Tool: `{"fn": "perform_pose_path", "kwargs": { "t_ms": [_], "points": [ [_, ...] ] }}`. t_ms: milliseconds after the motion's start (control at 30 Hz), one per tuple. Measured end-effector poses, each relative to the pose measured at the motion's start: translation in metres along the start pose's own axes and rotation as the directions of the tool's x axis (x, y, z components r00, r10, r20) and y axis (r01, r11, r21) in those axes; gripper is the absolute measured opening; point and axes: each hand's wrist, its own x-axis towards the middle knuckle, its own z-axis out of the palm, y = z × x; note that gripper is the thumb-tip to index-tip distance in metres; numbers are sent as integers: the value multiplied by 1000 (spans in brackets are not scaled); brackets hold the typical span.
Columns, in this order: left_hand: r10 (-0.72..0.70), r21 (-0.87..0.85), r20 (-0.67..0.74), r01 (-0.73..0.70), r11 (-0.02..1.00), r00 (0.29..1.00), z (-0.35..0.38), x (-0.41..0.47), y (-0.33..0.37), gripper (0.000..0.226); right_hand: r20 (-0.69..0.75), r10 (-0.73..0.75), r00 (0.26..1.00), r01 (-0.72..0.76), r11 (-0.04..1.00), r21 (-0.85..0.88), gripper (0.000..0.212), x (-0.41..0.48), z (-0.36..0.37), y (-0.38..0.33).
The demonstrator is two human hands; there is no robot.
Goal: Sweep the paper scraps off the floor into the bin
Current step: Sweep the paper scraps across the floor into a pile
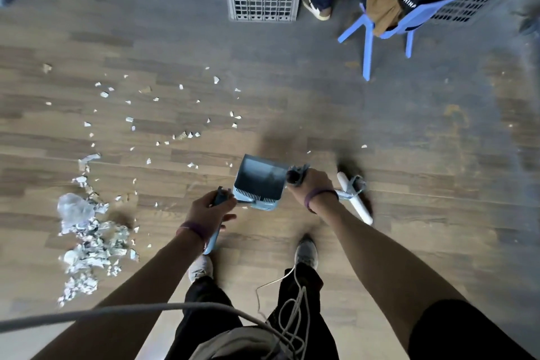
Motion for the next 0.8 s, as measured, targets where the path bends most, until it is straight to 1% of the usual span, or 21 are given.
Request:
{"fn": "perform_pose_path", "kwargs": {
  "t_ms": [100, 200, 333, 433, 533, 600, 700, 800],
  "points": [
    [-9, 1, -24, 9, 1000, 1000, -78, 0, -10, 14, -19, -46, 999, 47, 998, 46, 45, -29, 50, -78],
    [-13, -6, -73, 12, 1000, 997, -159, -6, -18, 13, 7, -115, 993, 113, 989, 96, 45, -61, 102, -164],
    [-27, -66, -176, 16, 998, 984, -255, -13, -26, 15, 75, -211, 975, 199, 969, 148, 44, -103, 161, -269],
    [-50, -114, -255, 22, 993, 966, -311, -23, -38, 12, 95, -299, 949, 279, 942, 185, 44, -132, 191, -329],
    [-67, -162, -325, 14, 987, 943, -351, -34, -51, 15, 99, -359, 928, 334, 920, 206, 43, -155, 207, -369],
    [-56, -143, -365, 4, 990, 929, -367, -40, -55, 14, 77, -379, 922, 355, 908, 223, 40, -162, 212, -383],
    [-36, -119, -401, -13, 993, 915, -376, -45, -59, 17, 47, -399, 916, 377, 895, 240, 37, -168, 211, -391],
    [-27, -127, -417, -29, 991, 909, -375, -48, -58, 17, -1, -397, 918, 381, 878, 290, 33, -166, 198, -382]
  ]
}}
